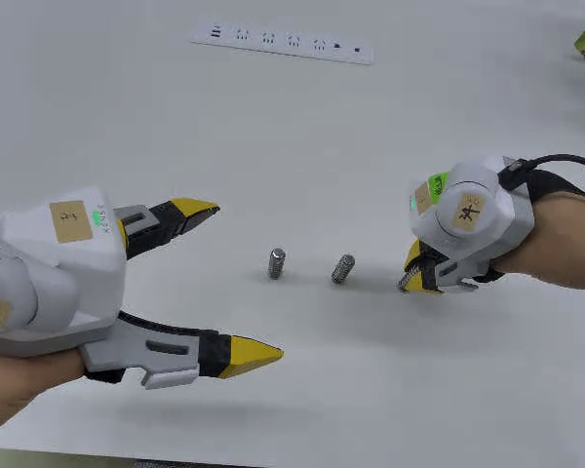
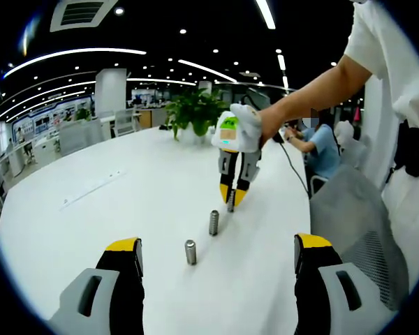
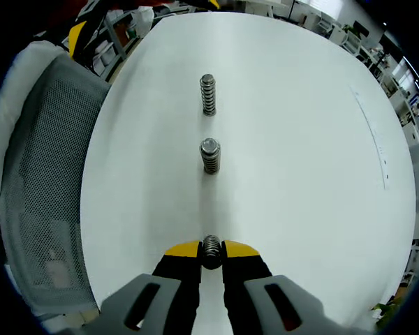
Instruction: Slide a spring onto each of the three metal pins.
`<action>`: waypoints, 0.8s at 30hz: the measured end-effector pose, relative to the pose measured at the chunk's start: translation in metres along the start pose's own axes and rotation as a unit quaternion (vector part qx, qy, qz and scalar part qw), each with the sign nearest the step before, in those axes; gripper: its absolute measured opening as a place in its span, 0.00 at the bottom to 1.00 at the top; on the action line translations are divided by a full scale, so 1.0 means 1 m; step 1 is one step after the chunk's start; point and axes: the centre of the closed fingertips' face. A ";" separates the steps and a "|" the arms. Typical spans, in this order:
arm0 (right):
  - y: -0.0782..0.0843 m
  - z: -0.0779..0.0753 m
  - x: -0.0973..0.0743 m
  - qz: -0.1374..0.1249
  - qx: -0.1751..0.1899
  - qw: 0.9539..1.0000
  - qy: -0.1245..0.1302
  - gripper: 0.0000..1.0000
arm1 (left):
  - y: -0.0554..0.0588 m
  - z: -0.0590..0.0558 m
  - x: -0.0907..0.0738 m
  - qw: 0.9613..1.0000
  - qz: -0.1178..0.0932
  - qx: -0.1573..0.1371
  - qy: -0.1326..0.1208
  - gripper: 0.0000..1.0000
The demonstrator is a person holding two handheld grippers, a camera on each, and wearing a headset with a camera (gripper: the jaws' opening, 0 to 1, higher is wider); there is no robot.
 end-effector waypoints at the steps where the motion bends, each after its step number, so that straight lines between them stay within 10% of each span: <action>1: 0.000 0.000 0.000 0.000 0.000 1.000 0.000 0.12 | 0.000 0.000 0.000 1.000 0.001 0.001 0.000 0.91; 24: 0.001 0.003 -0.001 -0.002 0.000 1.000 0.001 0.18 | 0.007 -0.003 -0.002 1.000 0.005 -0.001 0.003 0.91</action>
Point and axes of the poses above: the centre of the closed fingertips' face, and the gripper's own axes: x roughly forward along the fingers, z roughly to its left, y roughly out of its underside, and after that the axes turned 8 degrees about -y, right-handed
